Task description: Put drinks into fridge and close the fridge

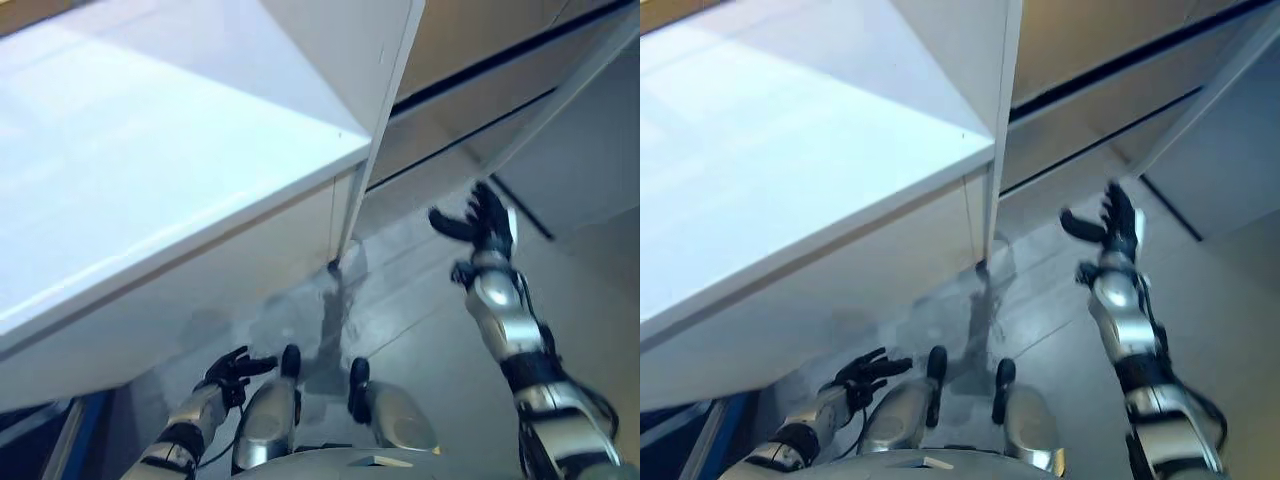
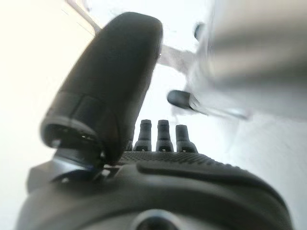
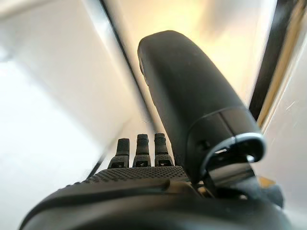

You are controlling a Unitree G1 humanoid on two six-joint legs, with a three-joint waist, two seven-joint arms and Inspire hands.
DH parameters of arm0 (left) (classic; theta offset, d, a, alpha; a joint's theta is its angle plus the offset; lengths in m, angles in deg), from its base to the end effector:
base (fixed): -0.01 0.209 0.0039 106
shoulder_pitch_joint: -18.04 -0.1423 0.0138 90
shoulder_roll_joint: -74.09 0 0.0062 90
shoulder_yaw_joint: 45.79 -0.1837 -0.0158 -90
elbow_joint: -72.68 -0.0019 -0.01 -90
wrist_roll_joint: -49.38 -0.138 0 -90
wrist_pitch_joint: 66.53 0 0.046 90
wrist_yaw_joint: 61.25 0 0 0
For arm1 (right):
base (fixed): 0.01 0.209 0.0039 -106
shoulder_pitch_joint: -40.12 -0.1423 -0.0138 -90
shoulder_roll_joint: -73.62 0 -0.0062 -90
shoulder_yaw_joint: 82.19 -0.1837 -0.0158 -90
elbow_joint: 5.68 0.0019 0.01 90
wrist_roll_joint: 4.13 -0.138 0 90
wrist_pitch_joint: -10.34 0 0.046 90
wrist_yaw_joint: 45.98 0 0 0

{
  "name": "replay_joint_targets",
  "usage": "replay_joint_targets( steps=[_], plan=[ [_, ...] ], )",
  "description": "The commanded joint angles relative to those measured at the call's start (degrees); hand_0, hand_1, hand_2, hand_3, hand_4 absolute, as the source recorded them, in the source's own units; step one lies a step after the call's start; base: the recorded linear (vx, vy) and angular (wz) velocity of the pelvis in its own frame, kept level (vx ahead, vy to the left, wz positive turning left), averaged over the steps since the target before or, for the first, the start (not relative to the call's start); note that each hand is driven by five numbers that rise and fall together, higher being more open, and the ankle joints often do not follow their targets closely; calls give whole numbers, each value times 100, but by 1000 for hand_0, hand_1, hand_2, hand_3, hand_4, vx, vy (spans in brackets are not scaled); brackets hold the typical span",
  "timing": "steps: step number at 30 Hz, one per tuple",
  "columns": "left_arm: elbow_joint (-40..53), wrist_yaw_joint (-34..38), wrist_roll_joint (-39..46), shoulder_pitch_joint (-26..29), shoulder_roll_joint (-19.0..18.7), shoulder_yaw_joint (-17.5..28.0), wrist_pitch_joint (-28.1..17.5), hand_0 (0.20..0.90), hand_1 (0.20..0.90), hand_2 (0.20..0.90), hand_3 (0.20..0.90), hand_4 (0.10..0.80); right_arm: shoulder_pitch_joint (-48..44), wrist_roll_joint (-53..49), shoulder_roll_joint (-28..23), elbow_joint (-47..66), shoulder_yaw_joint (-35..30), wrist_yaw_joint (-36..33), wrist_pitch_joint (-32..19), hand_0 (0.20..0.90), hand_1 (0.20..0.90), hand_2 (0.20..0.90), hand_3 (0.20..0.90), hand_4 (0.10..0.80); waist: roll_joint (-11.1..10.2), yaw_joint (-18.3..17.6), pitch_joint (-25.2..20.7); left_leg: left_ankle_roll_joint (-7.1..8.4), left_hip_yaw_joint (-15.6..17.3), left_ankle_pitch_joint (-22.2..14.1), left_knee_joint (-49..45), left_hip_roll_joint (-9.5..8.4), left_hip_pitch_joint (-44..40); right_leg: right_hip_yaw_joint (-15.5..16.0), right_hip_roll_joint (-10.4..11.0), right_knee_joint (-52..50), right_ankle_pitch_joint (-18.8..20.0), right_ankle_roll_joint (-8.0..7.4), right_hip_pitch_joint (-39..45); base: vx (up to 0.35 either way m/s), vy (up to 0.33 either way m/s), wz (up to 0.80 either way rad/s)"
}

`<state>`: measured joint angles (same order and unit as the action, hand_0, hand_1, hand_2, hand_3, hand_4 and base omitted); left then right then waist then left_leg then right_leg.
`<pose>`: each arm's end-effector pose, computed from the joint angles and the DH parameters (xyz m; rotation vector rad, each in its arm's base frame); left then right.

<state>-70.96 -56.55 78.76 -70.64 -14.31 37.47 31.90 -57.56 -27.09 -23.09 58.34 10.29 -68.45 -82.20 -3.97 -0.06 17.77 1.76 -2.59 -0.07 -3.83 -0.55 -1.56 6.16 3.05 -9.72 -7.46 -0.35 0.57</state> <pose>0.1229 0.2166 -0.0947 -0.1635 1.0436 0.3020 0.2178 -0.2393 0.0101 -0.0582 0.2572 -0.4896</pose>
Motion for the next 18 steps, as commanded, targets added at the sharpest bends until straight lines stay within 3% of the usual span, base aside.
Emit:
replay_joint_targets(
  steps=[1, 5, 12, 18],
  plan=[
    [-155, -193, -346, -402, -149, 163, -370, 900, 900, 900, 900, 800, 568, 84, -22, -345, -65, 394, -97, 900, 900, 900, 900, 800, 102, -220, -936, -352, 544, -412, -52, -130, -87, -265, -148, 679, 667, -160, 120, -32, 17, -38],
    [-458, -395, -309, -471, -194, 333, -600, 900, 900, 900, 900, 800, 925, 212, 296, -1706, -59, 1205, -35, 900, 900, 900, 900, 800, 103, -264, -1140, -309, 718, -318, 359, -77, -335, -267, -190, 1066, 845, -239, 296, -56, 15, -32],
    [-1242, -906, -656, -313, -148, 176, -985, 900, 900, 900, 900, 800, 1162, 1213, 673, -3897, 551, 2560, 110, 900, 900, 900, 900, 800, 129, -238, -1254, -252, 626, -139, 614, -17, -372, -273, -255, 1012, 755, -223, 341, -69, 4, -5],
    [-1683, -1068, -813, -308, 30, 36, -1274, 900, 900, 900, 900, 800, 1182, 1174, 872, -4569, 625, 3022, 438, 900, 900, 900, 900, 800, 166, -232, -1222, -293, 603, -227, 529, -38, -385, -263, -244, 940, 667, -204, 352, -14, 18, 2]
  ],
)
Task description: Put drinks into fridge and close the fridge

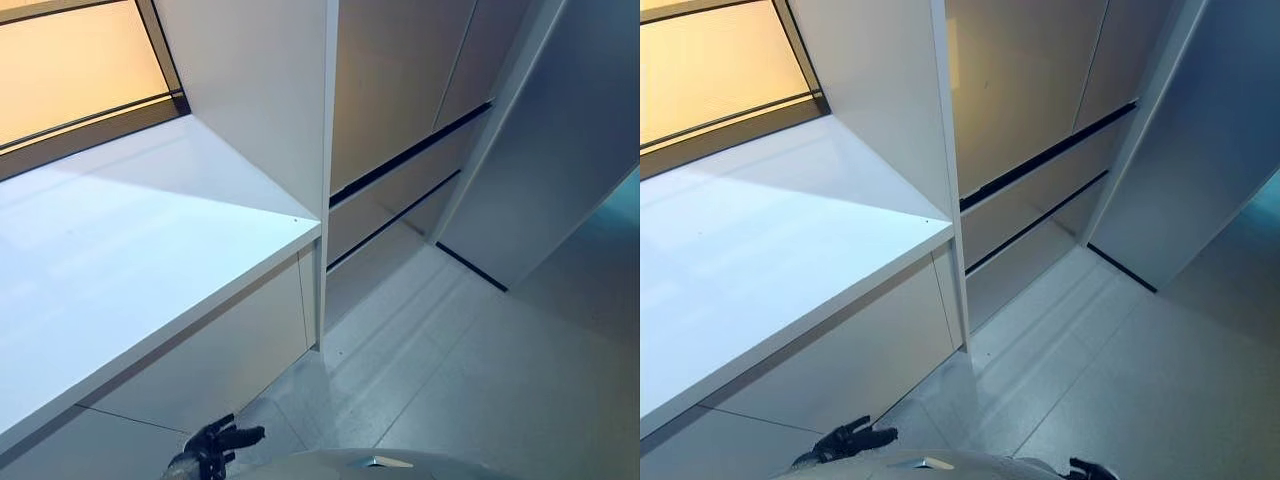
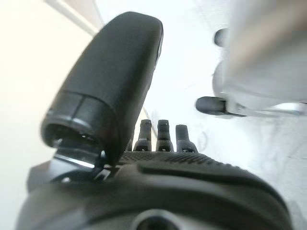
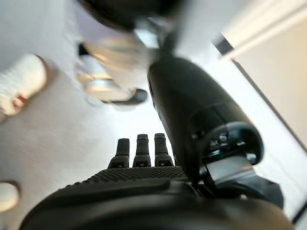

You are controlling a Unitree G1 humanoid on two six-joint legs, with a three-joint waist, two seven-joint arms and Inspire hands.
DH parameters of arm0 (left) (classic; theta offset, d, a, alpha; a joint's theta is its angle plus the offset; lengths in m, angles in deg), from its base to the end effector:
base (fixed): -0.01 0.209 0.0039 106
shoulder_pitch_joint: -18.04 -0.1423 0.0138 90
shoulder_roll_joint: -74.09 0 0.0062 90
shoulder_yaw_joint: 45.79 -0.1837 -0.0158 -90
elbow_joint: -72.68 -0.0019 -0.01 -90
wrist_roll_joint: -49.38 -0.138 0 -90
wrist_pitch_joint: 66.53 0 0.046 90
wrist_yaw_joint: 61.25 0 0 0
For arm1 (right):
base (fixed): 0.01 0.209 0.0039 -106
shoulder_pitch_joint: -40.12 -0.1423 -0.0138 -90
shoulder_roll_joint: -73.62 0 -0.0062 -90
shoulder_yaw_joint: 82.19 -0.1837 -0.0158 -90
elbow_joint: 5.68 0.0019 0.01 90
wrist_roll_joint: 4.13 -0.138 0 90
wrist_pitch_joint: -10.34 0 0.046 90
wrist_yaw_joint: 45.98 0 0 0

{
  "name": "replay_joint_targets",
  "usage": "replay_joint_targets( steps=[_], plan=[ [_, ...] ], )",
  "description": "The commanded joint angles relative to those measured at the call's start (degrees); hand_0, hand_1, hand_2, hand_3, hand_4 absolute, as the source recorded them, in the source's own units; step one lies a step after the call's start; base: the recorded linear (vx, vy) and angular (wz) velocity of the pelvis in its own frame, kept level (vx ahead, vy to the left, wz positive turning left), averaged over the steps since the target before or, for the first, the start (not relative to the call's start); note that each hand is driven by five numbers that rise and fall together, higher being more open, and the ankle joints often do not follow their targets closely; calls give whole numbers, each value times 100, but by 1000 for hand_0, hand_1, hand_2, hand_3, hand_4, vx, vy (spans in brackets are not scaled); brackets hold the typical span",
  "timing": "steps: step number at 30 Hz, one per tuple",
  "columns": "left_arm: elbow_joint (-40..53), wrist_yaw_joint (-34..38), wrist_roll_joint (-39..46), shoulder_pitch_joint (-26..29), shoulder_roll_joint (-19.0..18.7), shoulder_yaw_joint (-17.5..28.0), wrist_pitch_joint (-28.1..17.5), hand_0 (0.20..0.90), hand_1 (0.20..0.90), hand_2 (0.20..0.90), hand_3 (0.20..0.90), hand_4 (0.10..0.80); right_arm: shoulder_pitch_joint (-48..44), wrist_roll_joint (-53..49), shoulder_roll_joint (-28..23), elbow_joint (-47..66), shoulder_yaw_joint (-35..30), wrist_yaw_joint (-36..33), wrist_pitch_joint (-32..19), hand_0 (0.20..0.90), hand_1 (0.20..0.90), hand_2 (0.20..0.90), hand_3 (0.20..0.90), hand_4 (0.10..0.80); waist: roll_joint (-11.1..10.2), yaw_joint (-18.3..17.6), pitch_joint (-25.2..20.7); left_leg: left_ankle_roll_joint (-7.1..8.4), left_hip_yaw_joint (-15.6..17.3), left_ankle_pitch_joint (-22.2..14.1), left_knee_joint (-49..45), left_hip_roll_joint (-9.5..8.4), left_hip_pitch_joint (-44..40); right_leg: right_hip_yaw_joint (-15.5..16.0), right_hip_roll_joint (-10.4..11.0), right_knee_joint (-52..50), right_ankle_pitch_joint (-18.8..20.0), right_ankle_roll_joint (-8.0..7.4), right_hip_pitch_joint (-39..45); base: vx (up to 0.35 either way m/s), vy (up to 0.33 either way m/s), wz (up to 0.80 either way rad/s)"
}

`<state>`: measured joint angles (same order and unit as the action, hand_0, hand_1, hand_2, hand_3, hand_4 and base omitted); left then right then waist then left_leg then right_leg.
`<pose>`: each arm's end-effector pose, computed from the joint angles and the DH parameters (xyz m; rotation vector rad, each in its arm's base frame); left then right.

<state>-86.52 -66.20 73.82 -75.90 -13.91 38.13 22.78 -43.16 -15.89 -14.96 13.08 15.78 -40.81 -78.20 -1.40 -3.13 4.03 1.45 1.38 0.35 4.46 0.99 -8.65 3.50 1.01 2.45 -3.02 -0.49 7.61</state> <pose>0.0502 0.2292 -0.1172 -0.1470 1.2156 0.2562 0.0236 -0.2319 -0.1199 -0.0556 1.3792 -0.1147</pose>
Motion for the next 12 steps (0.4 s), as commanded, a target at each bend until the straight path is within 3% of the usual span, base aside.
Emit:
replay_joint_targets(
  steps=[1, 12],
  plan=[
    [-145, -113, -319, 222, 6, -41, -361, 900, 900, 900, 900, 800, -263, 96, 66, -76, 87, 294, 48, 900, 900, 900, 900, 800, -85, 76, 151, -262, 206, -279, -304, -191, 318, 1, -37, -277, 217, -192, -347, 0, 0, 0],
    [-108, -77, -58, 253, 109, -149, -258, 900, 900, 900, 900, 800, -275, 227, 124, -109, 253, 298, 330, 900, 900, 900, 900, 800, -55, 74, 111, -287, 121, -338, -293, -234, 257, -38, -52, -238, 179, -205, -287, 0, 0, 0]
  ],
)
